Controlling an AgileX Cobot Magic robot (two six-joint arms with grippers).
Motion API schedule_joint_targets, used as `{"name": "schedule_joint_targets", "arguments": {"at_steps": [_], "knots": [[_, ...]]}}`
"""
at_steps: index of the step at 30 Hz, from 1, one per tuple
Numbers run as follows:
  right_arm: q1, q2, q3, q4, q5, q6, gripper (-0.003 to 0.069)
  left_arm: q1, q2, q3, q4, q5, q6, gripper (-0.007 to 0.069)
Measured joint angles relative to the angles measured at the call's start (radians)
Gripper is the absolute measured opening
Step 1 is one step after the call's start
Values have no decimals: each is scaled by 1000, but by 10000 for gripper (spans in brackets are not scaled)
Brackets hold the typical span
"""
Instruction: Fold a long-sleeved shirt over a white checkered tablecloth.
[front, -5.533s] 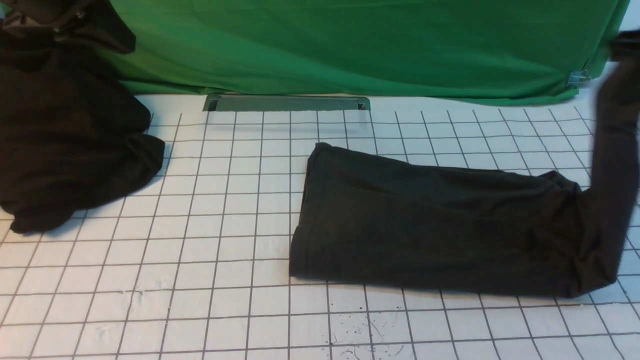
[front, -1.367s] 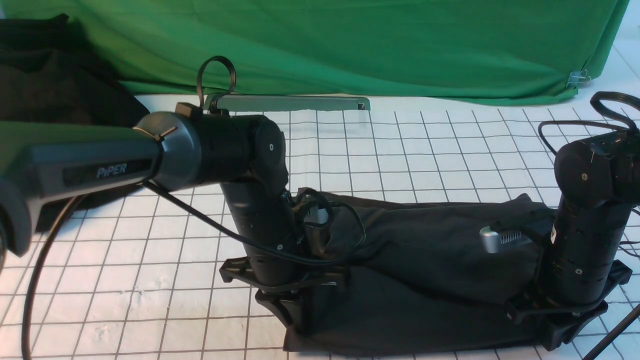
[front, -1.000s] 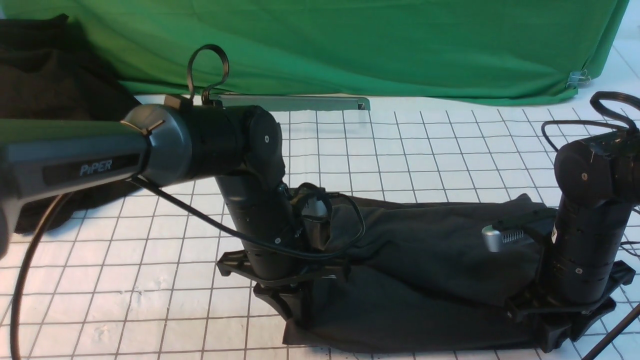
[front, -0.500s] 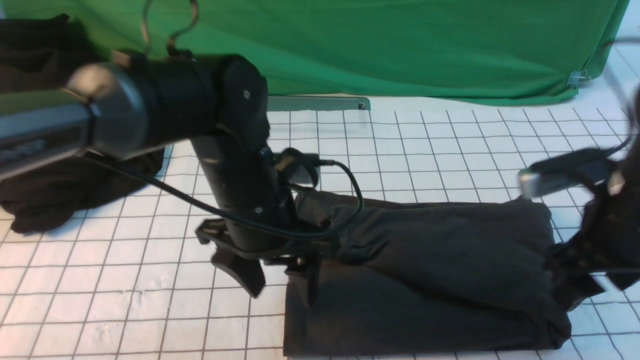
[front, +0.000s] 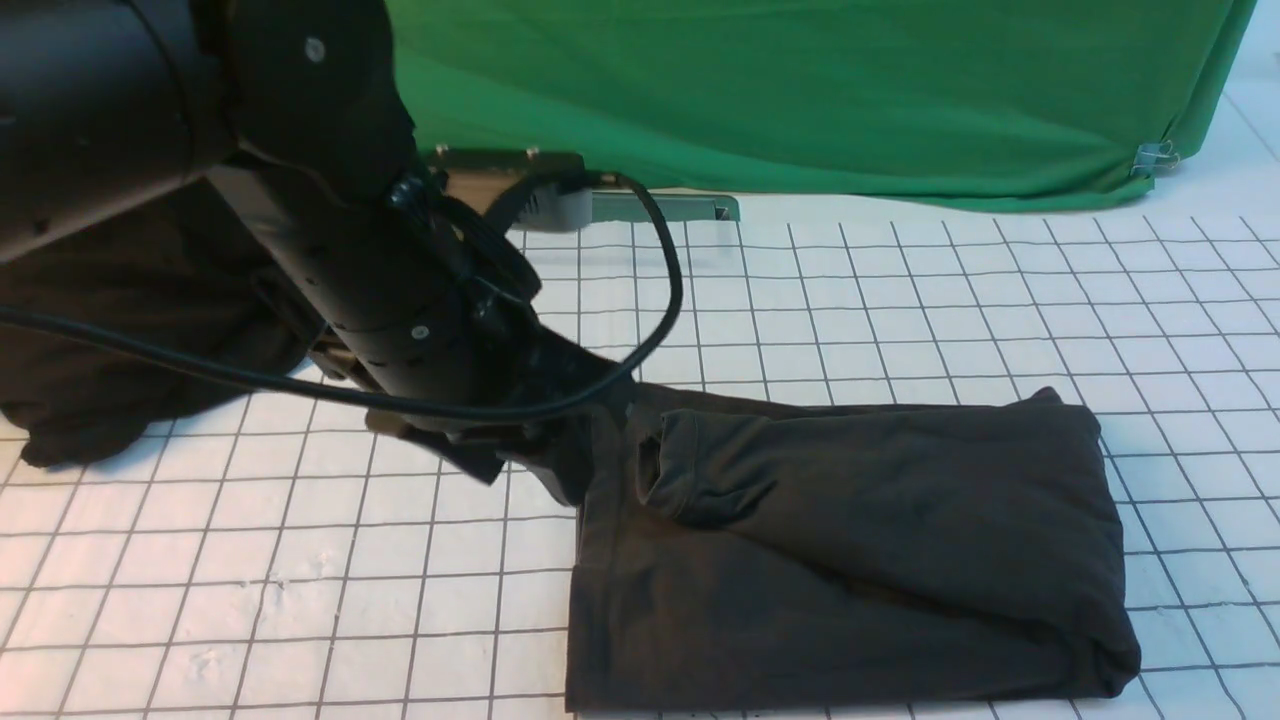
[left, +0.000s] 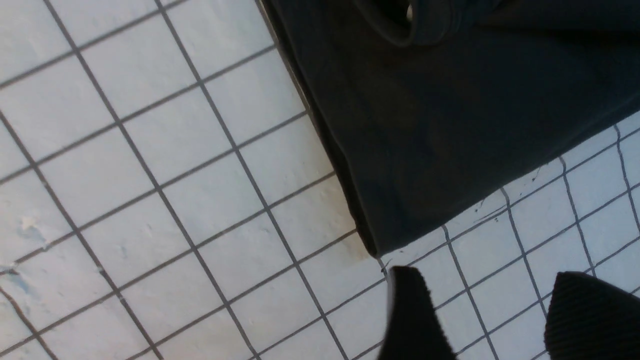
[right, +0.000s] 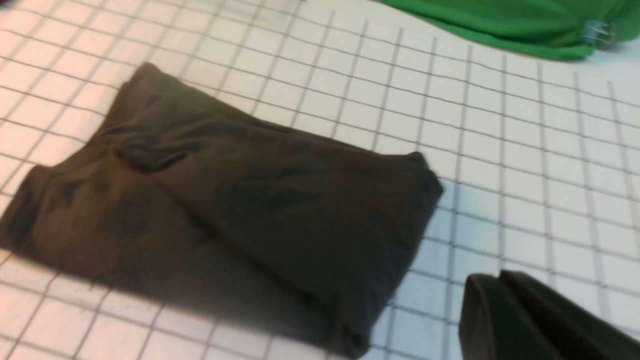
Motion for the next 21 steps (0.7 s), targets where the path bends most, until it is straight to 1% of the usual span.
{"name": "schedule_joint_targets", "arguments": {"at_steps": [1,3,5,8,10,11,14,16,21], "knots": [[0,0,0,5,-3,0,1,0,-1,0,0,-1,0,307],[0,94,63,38,-27,-2,0,0,-2,0,0,-2,0,206],[0,234,79,41,-72,-2,0,0,-3,0,0,-5,0,113],[0,434,58,15,-138,0,0,0,-3,0,0,-16,0,20],[0,507,41,-6,-147,7,-1,0,-3,0,0,-20,0,10],[0,628,9,-66,-153,33,-1,0,-3,0,0,-25,0,0],[0,773,-15,-129,-185,76,-1,0,-3,0,0,-27,0,-1],[0,875,-17,-132,-205,89,-1,0,-3,0,0,-28,0,-1],[0,1016,-18,-128,-211,97,-1,0,-3,0,0,-29,0,0]]}}
